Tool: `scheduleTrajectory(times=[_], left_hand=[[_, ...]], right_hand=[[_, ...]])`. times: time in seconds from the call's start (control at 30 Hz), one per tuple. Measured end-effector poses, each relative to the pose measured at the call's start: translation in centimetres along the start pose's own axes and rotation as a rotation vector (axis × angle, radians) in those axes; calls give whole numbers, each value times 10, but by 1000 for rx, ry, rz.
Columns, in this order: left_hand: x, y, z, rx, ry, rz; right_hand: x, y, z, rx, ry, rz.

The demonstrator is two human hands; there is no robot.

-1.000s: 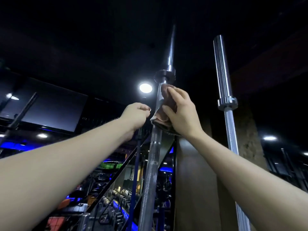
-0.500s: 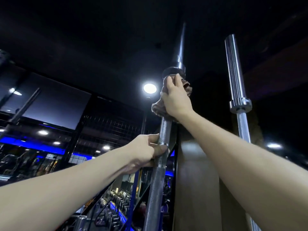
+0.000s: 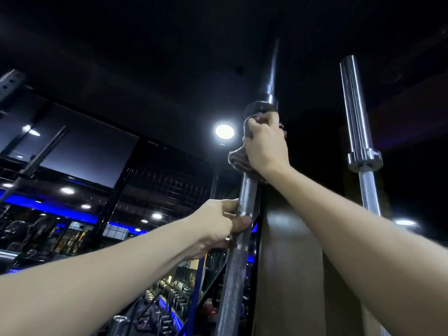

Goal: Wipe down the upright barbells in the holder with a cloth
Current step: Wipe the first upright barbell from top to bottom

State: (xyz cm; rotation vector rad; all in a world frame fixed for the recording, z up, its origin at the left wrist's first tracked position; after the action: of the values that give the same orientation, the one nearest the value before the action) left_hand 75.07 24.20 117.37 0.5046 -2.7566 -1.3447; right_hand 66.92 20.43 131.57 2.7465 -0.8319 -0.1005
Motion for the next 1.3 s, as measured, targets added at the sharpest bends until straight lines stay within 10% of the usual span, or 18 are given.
scheduleTrajectory(times=[1.3], left_hand=[[-8, -28, 11, -12, 50, -14]], right_hand=[[12, -1, 91, -97, 103, -333]])
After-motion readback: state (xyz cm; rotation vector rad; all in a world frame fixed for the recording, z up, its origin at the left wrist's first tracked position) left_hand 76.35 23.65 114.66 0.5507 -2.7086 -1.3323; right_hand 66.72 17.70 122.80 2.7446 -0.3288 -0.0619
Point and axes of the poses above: each hand's wrist, its own z-axis away from the middle knuckle, its own x-axis out of the palm, y = z × x, the point moved 2 cm from there along -z, towards the middle knuckle, and after that the axes turned 6 degrees about -x, right-handed, at the moved point
